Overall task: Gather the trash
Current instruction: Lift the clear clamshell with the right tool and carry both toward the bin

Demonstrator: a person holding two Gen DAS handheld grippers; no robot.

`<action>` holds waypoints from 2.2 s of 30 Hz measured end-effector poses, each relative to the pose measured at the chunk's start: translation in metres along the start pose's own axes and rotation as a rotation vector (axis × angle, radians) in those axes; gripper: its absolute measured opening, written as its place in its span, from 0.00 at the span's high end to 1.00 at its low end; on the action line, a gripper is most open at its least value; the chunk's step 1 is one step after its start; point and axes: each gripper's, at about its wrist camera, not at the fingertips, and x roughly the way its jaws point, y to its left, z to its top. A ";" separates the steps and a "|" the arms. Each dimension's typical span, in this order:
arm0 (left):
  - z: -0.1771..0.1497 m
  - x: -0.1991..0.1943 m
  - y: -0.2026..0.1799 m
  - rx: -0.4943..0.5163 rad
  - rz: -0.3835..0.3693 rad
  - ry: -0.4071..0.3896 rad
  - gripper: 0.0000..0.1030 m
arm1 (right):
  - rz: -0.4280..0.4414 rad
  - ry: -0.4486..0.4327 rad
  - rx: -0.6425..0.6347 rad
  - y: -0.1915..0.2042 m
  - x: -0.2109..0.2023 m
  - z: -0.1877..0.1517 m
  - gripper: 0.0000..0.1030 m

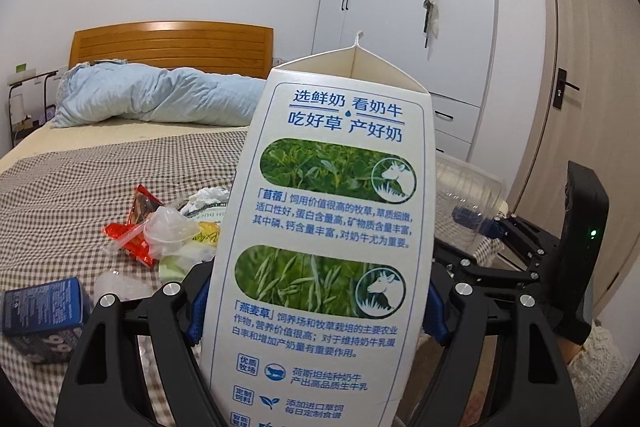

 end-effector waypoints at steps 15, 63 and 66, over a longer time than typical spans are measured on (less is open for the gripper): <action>-0.012 -0.070 -0.027 0.031 0.020 -0.016 0.26 | 0.001 0.007 -0.001 0.001 -0.072 -0.024 0.41; -0.085 -0.098 -0.052 0.121 0.030 0.129 0.26 | 0.074 0.202 -0.051 0.029 -0.113 -0.115 0.41; -0.095 -0.091 -0.057 0.146 0.004 0.172 0.26 | 0.083 0.221 -0.046 0.030 -0.113 -0.122 0.41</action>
